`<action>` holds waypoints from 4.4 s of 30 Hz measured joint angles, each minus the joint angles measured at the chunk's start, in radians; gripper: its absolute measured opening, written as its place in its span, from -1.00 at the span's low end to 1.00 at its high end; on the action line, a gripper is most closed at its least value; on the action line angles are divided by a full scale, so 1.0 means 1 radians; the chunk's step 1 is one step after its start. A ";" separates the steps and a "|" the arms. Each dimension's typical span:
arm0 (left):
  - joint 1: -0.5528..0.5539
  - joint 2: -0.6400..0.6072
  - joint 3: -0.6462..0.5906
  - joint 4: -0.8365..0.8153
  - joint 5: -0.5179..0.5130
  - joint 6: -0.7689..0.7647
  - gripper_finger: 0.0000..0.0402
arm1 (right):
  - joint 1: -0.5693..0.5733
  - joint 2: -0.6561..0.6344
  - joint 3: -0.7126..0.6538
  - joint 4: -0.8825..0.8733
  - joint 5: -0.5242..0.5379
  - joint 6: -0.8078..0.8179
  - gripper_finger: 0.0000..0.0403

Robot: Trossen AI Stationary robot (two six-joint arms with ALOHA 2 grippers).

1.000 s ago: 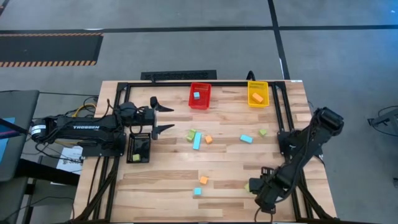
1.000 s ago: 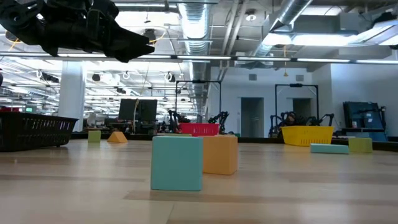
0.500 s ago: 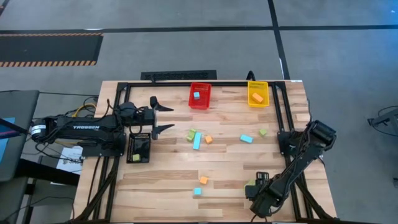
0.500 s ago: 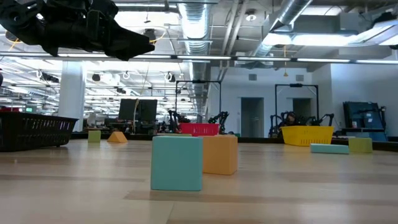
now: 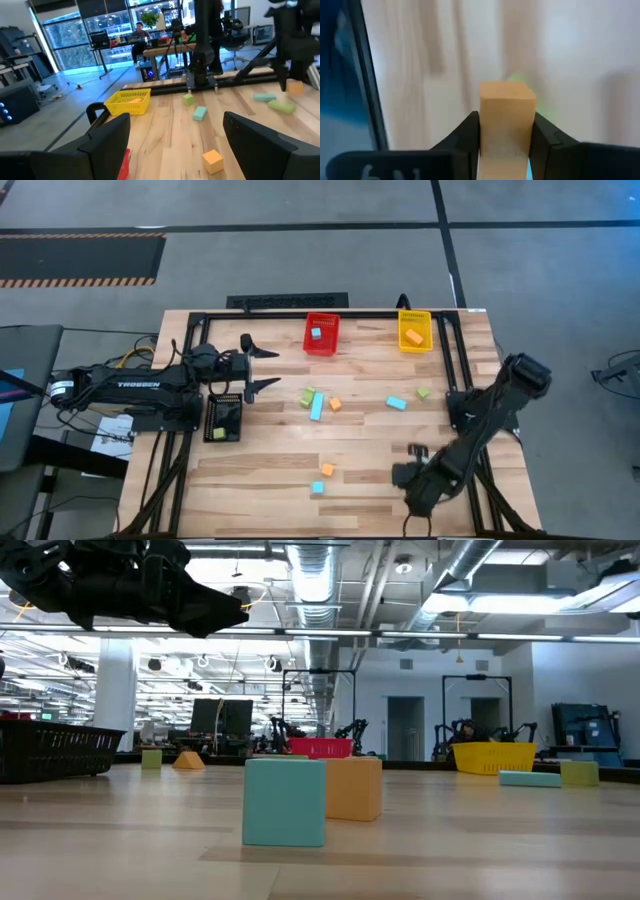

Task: Sort & place blocks by color
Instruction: Put the orange block into the yellow bin, then put the green block into the black bin

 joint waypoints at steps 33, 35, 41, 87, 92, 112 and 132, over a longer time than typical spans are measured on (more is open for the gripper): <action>0.000 0.000 0.000 -0.036 -0.053 -0.133 0.53 | -1.639 -0.064 0.001 0.044 0.304 -0.717 -0.37; 0.000 0.000 0.000 -0.060 -0.053 -0.135 0.53 | -1.666 -0.012 0.002 0.045 0.306 -0.749 -0.37; 0.000 0.000 0.000 -0.106 -0.100 -0.127 0.53 | -1.709 0.088 0.001 0.017 0.354 -0.816 -0.37; 0.000 0.000 0.000 -0.129 -0.126 -0.083 0.53 | -1.100 -0.293 -0.231 -0.270 0.160 -0.271 0.31; 0.000 0.000 0.000 -0.117 -0.125 -0.085 0.53 | -0.997 -0.340 -0.366 -0.204 0.160 -0.097 0.31; 0.000 0.000 0.000 -0.078 -0.125 -0.216 0.53 | -0.941 -0.340 -0.537 -0.200 0.082 -0.024 0.31; 0.000 0.000 0.000 -0.078 -0.126 -0.216 0.53 | -0.947 -0.339 -0.575 -0.076 0.094 -0.134 -0.03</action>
